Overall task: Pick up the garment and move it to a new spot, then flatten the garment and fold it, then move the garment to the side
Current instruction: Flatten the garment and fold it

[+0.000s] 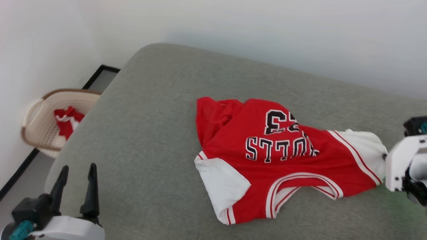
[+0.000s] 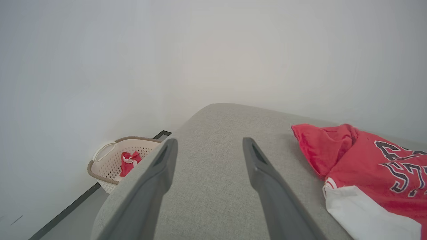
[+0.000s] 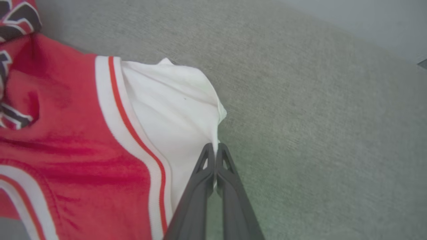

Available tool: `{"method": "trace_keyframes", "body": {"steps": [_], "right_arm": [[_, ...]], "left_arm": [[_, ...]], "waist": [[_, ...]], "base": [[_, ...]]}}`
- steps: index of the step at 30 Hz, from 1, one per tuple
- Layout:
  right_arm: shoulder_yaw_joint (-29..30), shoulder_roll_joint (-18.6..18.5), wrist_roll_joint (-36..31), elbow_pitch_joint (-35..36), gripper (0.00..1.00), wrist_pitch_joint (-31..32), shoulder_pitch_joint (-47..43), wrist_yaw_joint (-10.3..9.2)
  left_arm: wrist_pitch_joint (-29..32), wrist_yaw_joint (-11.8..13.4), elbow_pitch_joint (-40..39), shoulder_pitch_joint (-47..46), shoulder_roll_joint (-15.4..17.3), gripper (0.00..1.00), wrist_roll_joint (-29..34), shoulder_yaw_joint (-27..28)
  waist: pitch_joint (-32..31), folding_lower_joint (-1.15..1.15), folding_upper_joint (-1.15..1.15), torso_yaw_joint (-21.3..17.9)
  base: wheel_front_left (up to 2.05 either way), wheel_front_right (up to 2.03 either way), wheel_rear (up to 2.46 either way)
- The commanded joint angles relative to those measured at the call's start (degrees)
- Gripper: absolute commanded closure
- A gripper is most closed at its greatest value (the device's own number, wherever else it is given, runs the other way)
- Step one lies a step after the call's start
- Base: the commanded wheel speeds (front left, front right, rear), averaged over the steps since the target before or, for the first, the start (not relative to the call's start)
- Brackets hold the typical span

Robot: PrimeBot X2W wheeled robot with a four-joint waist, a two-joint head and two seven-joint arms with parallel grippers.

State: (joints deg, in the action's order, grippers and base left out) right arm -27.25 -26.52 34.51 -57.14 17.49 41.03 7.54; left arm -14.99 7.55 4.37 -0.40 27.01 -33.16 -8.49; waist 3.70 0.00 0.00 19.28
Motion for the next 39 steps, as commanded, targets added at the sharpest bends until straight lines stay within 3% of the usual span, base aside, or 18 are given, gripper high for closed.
{"method": "trace_keyframes", "body": {"steps": [1,12,19,26,27,28,29,30,39], "right_arm": [[-0.2,-0.8,0.9,0.5,1.00,0.1,-1.7,-0.10],[2.5,-4.8,7.1,7.1,1.00,-0.7,-15.2,-0.11],[5.3,-3.2,7.5,11.3,1.00,-2.6,-23.5,-0.11],[7.4,0.2,5.1,11.7,1.00,-3.5,-25.1,-0.10],[7.8,1.0,4.3,11.3,0.81,-3.4,-24.7,-0.10],[8.2,1.3,3.7,11.4,0.56,-3.8,-24.4,-0.10],[8.2,1.3,3.7,11.4,0.56,-3.8,-24.4,-0.10],[8.5,1.7,3.2,11.7,0.00,-4.0,-24.0,-0.10],[11.6,2.1,0.7,18.8,0.00,-5.5,-23.8,-0.10]], "left_arm": [[-0.2,0.0,-0.1,0.9,0.4,0.00,0.5,0.3],[0.9,1.2,-2.1,3.7,1.7,0.00,0.2,0.6],[1.2,1.6,-2.8,4.7,2.4,0.00,-0.2,1.0],[2.2,0.6,-3.1,4.3,3.2,0.00,-0.3,0.3],[3.0,0.0,-3.4,3.6,3.5,0.00,-0.6,-0.1],[3.4,-0.2,-3.5,3.1,3.9,0.00,-0.6,-0.3],[3.4,-0.2,-3.5,3.1,3.9,0.00,-0.6,-0.3],[4.0,-0.7,-3.6,2.6,4.2,0.00,-0.7,-0.5],[13.9,-5.9,-5.8,-3.0,7.9,0.00,-3.6,-3.6]], "waist": [[-1.8,0.00,0.00,-2.3],[-4.2,0.00,0.00,-7.4],[-4.6,0.00,0.00,-10.0],[-4.9,0.00,0.00,-12.0],[-5.0,0.00,0.00,-12.7],[-5.0,0.00,0.00,-12.9],[-5.0,0.00,0.00,-12.9],[-5.0,0.00,0.00,-13.3],[-5.2,0.00,0.00,-16.6]], "base": [[0.00,0.00,0.00],[0.00,0.00,0.00],[0.00,0.00,0.00],[0.00,0.00,0.00],[0.00,0.00,0.00],[0.00,0.00,0.00],[0.00,0.00,0.00],[0.00,0.00,0.00],[0.00,0.00,0.00]]}}
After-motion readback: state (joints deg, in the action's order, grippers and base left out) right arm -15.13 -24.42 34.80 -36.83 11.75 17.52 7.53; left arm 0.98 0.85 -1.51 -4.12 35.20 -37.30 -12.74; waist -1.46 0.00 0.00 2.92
